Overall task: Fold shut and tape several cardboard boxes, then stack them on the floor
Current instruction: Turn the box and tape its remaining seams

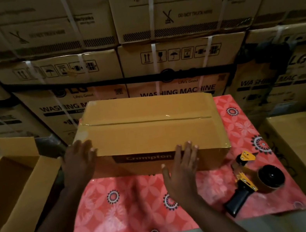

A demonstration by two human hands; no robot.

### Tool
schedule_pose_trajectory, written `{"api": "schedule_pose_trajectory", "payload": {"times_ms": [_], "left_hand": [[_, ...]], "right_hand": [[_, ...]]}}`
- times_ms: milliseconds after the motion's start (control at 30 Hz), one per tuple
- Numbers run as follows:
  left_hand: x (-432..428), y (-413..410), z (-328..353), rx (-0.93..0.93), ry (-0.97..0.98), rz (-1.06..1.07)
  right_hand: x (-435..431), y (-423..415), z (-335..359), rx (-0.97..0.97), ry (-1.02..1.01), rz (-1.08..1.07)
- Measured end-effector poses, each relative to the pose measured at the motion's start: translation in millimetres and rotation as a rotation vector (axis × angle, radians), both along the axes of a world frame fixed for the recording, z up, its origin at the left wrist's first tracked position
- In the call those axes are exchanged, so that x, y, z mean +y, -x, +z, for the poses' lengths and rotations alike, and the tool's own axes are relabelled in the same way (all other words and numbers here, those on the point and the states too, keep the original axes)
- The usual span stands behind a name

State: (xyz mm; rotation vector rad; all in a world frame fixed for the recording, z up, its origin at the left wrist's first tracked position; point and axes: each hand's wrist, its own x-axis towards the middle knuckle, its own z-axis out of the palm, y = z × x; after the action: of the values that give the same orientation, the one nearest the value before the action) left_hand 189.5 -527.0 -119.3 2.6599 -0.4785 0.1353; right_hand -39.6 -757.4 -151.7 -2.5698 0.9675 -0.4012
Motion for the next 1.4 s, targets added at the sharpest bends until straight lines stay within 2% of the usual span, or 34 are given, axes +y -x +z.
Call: {"api": "schedule_pose_trajectory", "payload": {"times_ms": [133, 300, 433, 533, 600, 733, 900, 1167, 1300, 1400], "left_hand": [[19.7, -11.5, -3.8, 0.12, 0.143, -0.057], [3.2, 53.0, -19.5, 0.119, 0.335, -0.01], [-7.6, 133.5, -21.8, 0.173, 0.487, -0.109], [-3.5, 149.1, -20.9, 0.194, 0.546, -0.173], [0.1, 139.7, -17.0, 0.163, 0.562, -0.189], [-4.2, 94.9, -11.6, 0.064, 0.46, -0.239], [-11.9, 20.9, -13.0, 0.044, 0.353, -0.161], [-29.4, -84.2, -13.3, 0.264, 0.279, -0.174], [-27.6, -87.6, -19.5, 0.353, 0.421, -0.211], [-19.6, -75.1, -22.9, 0.371, 0.539, -0.156]], "right_hand": [[-19.3, -6.9, -7.2, -0.077, -0.009, 0.011], [-81.8, -27.7, -0.1, -0.164, -0.092, -0.048], [-134.5, -46.1, 6.7, -0.105, -0.101, -0.233], [-120.0, -56.2, 12.9, 0.027, -0.101, -0.301], [-78.2, -60.4, 16.2, 0.089, -0.044, -0.199], [34.4, -62.2, 21.0, 0.099, -0.012, 0.089], [135.1, -56.7, 26.8, 0.145, 0.075, 0.324], [148.4, -63.4, 17.9, 0.251, 0.109, 0.27], [144.2, -55.7, 16.3, 0.223, 0.133, 0.297], [129.0, -43.6, 15.1, 0.159, 0.13, 0.367]]}}
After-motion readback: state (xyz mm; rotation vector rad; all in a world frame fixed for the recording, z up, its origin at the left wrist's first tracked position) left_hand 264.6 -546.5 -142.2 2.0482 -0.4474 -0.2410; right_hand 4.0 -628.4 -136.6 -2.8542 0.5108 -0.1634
